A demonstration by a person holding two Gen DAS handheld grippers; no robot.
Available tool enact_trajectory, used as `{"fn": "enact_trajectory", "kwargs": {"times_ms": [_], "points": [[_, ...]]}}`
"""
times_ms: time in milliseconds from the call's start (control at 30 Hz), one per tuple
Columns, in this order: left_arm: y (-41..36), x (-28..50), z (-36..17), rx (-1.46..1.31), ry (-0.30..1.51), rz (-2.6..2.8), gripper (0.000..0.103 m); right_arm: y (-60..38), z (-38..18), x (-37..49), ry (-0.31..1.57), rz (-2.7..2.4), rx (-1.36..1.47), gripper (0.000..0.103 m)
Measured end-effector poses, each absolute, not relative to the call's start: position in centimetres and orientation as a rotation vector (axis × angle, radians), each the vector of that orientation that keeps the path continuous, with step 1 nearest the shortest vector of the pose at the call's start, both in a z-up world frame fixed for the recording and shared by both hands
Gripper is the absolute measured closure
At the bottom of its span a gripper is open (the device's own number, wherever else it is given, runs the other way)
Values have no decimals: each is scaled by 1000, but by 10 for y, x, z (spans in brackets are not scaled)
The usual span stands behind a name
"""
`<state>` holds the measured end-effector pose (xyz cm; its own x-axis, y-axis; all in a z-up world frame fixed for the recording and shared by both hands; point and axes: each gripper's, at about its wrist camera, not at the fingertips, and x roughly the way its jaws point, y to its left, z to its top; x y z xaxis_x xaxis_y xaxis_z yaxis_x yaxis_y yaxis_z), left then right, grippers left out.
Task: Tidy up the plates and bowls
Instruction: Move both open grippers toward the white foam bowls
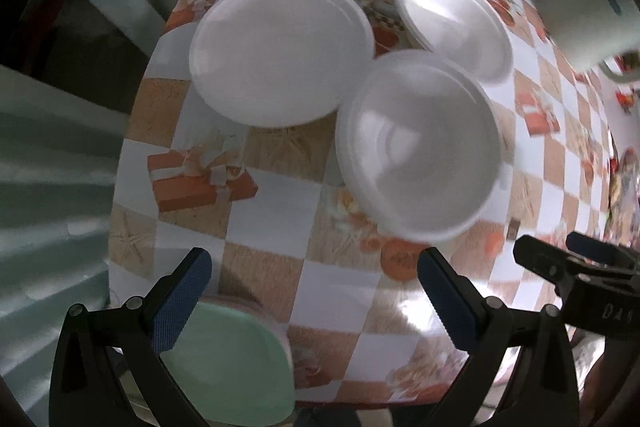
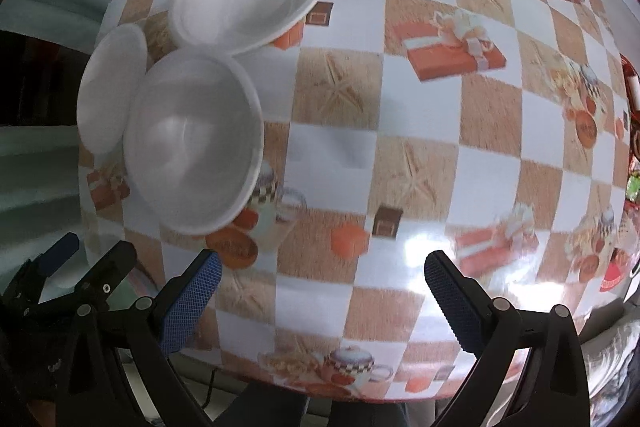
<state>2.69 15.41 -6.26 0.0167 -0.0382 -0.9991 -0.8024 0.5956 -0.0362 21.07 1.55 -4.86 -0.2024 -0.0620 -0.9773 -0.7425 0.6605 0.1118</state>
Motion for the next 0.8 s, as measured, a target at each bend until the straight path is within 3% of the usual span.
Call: {"fn": "enact_trajectory", "kwargs": {"times_ms": [733, 800], "points": [[182, 44, -117, -915, 1496, 822, 0, 72, -85, 226, 1664, 733, -694, 1], [181, 48, -119, -912, 1501, 839, 5, 77, -87, 222, 1654, 739, -702, 1]]}}
